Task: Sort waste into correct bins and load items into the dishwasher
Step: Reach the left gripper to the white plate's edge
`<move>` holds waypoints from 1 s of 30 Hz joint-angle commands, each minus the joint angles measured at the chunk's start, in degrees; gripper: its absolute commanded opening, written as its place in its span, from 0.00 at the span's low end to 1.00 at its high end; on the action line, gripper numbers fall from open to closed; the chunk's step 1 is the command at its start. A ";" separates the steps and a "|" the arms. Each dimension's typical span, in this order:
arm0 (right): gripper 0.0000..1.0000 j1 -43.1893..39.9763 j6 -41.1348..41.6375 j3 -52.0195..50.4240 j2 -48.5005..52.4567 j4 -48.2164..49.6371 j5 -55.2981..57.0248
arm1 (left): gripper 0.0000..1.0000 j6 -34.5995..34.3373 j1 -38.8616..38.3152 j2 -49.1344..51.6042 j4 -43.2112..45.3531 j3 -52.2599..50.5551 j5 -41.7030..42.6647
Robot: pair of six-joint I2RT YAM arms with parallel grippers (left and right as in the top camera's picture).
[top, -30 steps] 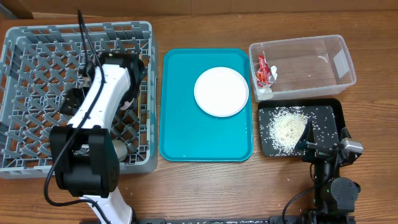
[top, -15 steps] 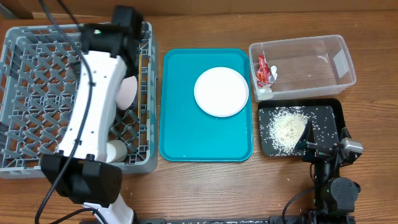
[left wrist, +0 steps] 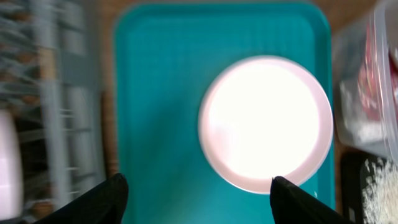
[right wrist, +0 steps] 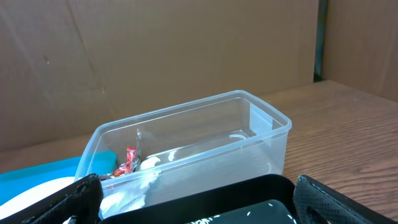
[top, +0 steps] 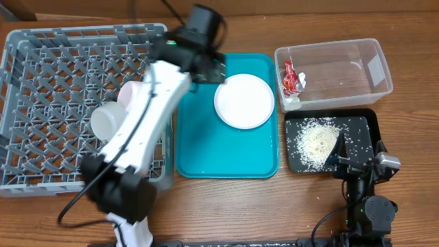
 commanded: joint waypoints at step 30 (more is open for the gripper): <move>1.00 -0.26 0.09 -0.61 -0.68 0.35 0.26 | 0.55 2.86 -0.22 17.14 -15.50 4.28 5.14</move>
